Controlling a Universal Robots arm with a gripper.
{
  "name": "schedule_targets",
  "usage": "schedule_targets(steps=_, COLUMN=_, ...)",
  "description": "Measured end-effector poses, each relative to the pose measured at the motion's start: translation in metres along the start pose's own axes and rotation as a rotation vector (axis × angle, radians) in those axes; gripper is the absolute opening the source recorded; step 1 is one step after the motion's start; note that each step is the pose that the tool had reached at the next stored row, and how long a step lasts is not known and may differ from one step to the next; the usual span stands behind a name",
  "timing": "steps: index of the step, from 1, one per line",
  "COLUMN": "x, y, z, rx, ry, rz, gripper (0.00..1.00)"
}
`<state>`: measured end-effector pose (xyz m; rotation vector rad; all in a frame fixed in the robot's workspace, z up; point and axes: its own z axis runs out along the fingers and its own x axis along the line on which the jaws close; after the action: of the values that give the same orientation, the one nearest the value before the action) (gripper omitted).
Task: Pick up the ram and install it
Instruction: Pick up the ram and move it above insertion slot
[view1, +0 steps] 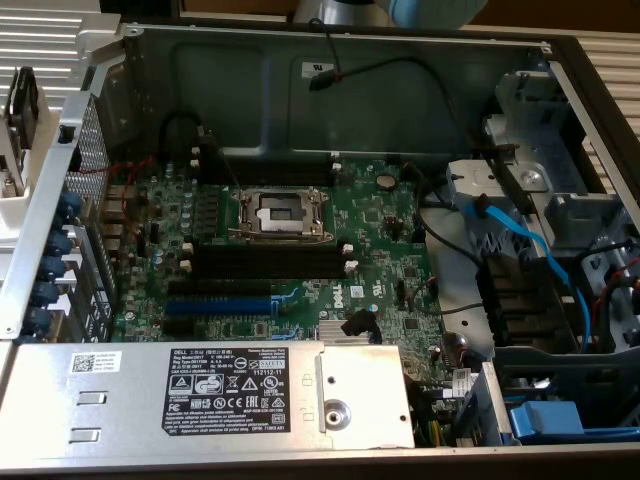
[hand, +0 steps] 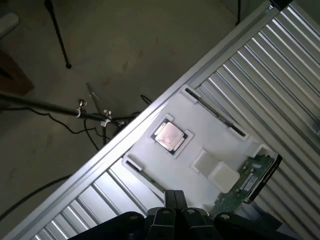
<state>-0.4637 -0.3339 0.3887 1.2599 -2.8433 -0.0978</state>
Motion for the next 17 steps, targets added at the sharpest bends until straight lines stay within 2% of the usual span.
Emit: schedule_targets(steps=17, x=0.0, y=0.0, z=0.0003, rx=0.0006, ry=0.0216, rz=-0.309, gripper=0.1)
